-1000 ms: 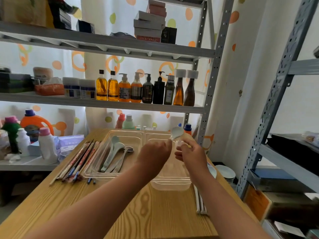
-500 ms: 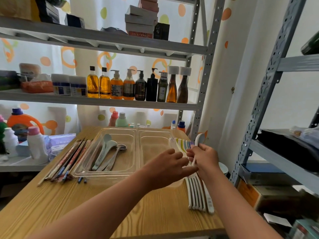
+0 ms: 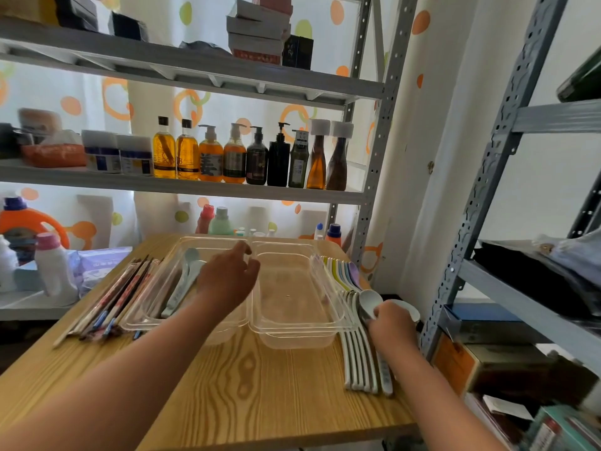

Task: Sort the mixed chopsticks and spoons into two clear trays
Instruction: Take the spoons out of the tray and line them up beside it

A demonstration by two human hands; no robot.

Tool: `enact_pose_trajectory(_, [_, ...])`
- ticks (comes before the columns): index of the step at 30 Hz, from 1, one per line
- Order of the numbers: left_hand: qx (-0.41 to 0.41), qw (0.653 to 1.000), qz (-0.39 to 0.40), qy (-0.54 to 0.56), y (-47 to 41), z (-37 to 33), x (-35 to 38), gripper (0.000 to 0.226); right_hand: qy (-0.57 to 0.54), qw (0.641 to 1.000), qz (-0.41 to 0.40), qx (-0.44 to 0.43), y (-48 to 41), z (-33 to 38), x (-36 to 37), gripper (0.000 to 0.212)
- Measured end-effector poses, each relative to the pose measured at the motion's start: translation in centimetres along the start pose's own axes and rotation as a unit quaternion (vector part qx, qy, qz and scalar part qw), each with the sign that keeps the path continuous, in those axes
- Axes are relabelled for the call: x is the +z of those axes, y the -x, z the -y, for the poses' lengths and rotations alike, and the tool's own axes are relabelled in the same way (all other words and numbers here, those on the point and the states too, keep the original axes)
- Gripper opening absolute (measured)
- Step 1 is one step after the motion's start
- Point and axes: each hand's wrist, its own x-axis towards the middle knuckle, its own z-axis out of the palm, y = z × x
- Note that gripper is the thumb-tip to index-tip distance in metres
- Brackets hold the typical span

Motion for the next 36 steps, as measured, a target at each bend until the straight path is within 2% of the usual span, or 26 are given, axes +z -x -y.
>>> enact_pose_trajectory(2, [-0.042, 0.999, 0.025, 0.004, -0.2, 1.0, 0.1, 0.032, 0.027, 1.000, 0.005, -0.001, 0.2, 0.2, 0.2, 0.013])
enact_pose_trajectory(8, [-0.103, 0.992, 0.072, 0.019, -0.2, 2.6, 0.4, 0.032, 0.082, 0.996, 0.026, -0.003, 0.1, 0.3, 0.5, 0.021])
enact_pose_trajectory(15, [-0.110, 0.990, 0.084, 0.014, 0.1, 2.4, 0.4, 0.035, 0.142, 0.990, 0.020, -0.006, -0.3, 0.4, -0.1, 0.022])
enact_pose_trajectory(19, [-0.125, 0.988, 0.090, 0.012, -0.1, 2.7, 0.6, 0.034, 0.108, 0.994, 0.024, -0.024, -0.2, 0.3, -0.5, 0.018])
enact_pose_trajectory(23, [-0.132, 0.986, 0.095, 0.020, -0.2, 2.8, 0.7, 0.032, -0.006, 0.997, 0.076, -0.021, -0.2, 0.3, -1.1, 0.022])
enact_pose_trajectory(36, [-0.132, 0.986, 0.104, 0.020, -0.1, 2.8, 0.7, 0.031, -0.079, 0.991, 0.103, -0.025, 0.3, 0.2, -1.2, 0.032])
